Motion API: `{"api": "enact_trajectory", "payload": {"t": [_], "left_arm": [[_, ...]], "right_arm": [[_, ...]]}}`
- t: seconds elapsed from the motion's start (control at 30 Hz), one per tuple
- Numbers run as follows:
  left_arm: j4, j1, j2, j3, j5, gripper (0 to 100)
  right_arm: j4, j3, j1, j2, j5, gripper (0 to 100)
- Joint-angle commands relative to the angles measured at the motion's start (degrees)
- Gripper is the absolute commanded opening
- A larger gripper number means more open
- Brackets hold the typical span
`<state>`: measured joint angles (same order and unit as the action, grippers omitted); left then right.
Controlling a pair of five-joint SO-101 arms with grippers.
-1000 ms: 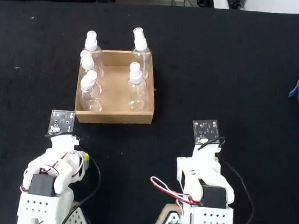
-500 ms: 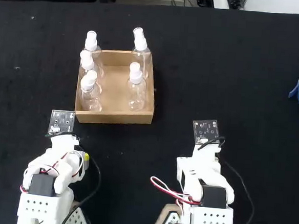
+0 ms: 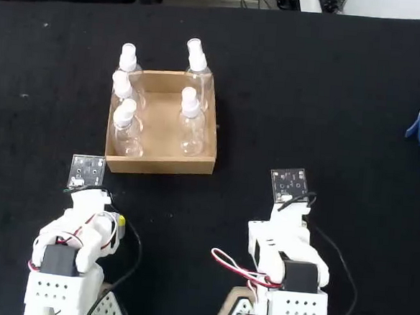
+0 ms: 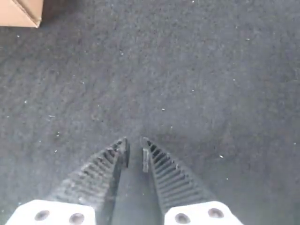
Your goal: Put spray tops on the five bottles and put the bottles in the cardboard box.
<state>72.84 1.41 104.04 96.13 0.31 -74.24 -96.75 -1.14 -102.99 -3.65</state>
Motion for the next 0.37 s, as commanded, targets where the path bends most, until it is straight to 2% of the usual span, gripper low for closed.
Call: {"api": "enact_trajectory", "payload": {"t": [0.0, 0.17, 0.33], "left_arm": [[0.18, 2.86, 0.35, 1.19, -0.44, 3], [0.18, 7.16, 0.35, 1.19, -0.18, 3], [0.18, 7.87, 0.35, 1.19, 0.00, 3]], "right_arm": [[-0.44, 0.31, -1.05, -5.05, -0.26, 1.2], [-0.44, 0.31, -1.05, -5.05, -0.26, 1.2], [-0.44, 0.31, -1.05, -5.05, -0.26, 1.2]]}}
